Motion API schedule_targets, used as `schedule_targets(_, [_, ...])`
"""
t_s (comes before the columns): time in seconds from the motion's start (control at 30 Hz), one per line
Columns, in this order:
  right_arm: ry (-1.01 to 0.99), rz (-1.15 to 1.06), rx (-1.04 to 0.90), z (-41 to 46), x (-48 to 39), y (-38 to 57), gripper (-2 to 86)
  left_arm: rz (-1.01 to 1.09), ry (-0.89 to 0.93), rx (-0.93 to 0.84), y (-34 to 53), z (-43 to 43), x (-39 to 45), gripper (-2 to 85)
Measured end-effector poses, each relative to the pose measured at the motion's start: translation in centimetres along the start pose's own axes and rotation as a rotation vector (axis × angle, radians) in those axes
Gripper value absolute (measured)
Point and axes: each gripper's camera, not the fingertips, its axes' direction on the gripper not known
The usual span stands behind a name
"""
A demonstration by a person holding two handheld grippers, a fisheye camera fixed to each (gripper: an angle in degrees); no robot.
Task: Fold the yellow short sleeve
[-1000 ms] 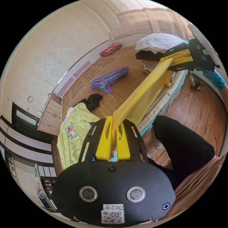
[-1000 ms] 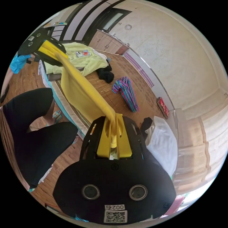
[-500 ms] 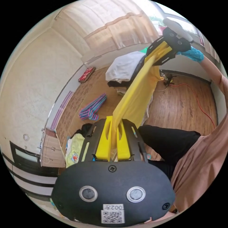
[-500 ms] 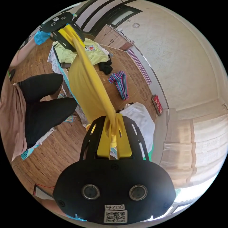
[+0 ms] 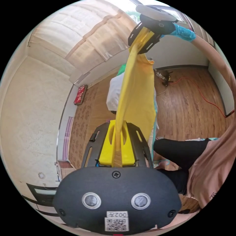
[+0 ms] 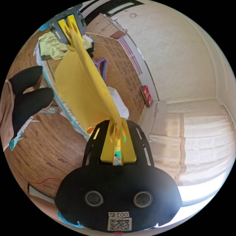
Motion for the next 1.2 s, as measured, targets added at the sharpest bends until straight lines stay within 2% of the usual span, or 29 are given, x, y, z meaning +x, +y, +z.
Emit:
schedule_targets(0.17, [0.181,0.13,0.005,3.9,9.1,-2.1,-0.3,-0.132,-0.25,0.005,-6.3,2.3,-5.3,-0.8])
schedule_targets(0.23, [0.276,0.209,0.029,5.6,12.3,-2.2,-0.3,-0.203,-0.291,0.037,-7.7,3.2,-6.5,-0.8])
schedule_targets(0.37, [0.306,0.264,0.021,9.3,14.4,-0.3,-0.3,-0.204,-0.203,0.062,-10.1,7.9,-5.1,-0.8])
schedule_targets(0.5, [0.156,0.188,-0.118,16.1,12.2,3.6,-0.4,-0.109,-0.09,0.031,-11.1,14.3,0.0,-0.8])
schedule_targets(0.57, [0.099,0.152,-0.17,18.1,10.6,5.3,-0.4,-0.104,0.023,-0.001,-10.9,17.4,3.1,-0.8])
schedule_targets(0.63, [0.164,0.199,-0.106,18.0,10.4,7.0,-0.4,-0.12,0.015,0.028,-10.5,17.7,4.5,-0.8])
schedule_targets(0.8, [0.185,0.303,-0.028,15.8,14.1,8.1,-0.4,-0.175,-0.046,0.099,-10.1,15.5,3.8,-0.8])
schedule_targets(0.97, [0.15,0.284,-0.031,15.6,16.2,9.6,-0.3,-0.13,0.031,0.128,-9.8,15.6,4.4,-0.8])
schedule_targets(1.2, [0.167,0.329,-0.043,16.2,18.6,11.0,-0.3,-0.135,0.01,0.113,-10.1,17.2,5.5,-0.8])
